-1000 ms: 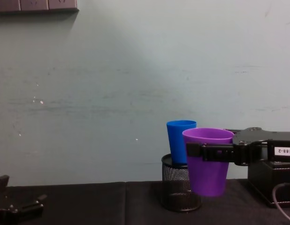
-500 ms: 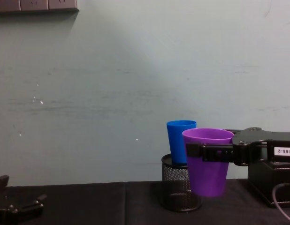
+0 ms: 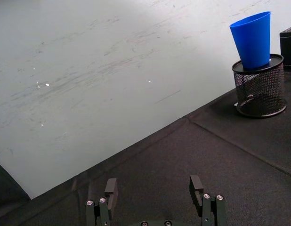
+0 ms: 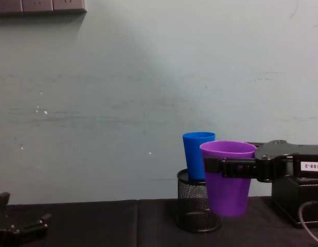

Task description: Pick up one cup with a gripper and tap it against the other cup.

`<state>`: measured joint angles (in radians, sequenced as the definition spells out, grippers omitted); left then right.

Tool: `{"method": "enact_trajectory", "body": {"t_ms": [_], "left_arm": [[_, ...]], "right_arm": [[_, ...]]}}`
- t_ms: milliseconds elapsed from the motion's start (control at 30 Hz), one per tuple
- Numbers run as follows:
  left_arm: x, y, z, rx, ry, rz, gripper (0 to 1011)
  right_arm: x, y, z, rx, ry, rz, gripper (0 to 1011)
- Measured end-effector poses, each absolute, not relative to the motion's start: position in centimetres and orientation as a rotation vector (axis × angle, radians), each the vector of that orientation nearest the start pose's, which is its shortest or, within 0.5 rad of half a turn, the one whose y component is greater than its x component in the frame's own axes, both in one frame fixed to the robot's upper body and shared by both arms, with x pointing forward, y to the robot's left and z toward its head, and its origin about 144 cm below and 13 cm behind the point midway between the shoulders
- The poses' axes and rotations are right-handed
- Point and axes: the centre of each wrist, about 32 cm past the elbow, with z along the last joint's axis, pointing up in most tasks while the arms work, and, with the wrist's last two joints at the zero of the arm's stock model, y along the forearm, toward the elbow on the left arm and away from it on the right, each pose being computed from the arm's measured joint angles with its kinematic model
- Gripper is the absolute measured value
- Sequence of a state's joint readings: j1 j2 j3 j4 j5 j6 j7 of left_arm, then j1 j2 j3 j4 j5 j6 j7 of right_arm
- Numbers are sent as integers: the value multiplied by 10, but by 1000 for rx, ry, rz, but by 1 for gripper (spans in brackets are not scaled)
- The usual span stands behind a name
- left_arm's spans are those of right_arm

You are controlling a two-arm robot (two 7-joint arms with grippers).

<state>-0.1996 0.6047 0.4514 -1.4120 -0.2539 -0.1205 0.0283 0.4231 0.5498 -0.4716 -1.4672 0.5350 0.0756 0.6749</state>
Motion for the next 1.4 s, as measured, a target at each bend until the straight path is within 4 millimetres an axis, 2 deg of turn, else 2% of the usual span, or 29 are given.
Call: {"method": "enact_trajectory", "body": {"t_ms": [1400], "left_arm": [[489, 310, 1140, 304, -285, 1248, 1000]], "right_arm": [[544, -275, 1231, -107, -66, -565, 735]]}}
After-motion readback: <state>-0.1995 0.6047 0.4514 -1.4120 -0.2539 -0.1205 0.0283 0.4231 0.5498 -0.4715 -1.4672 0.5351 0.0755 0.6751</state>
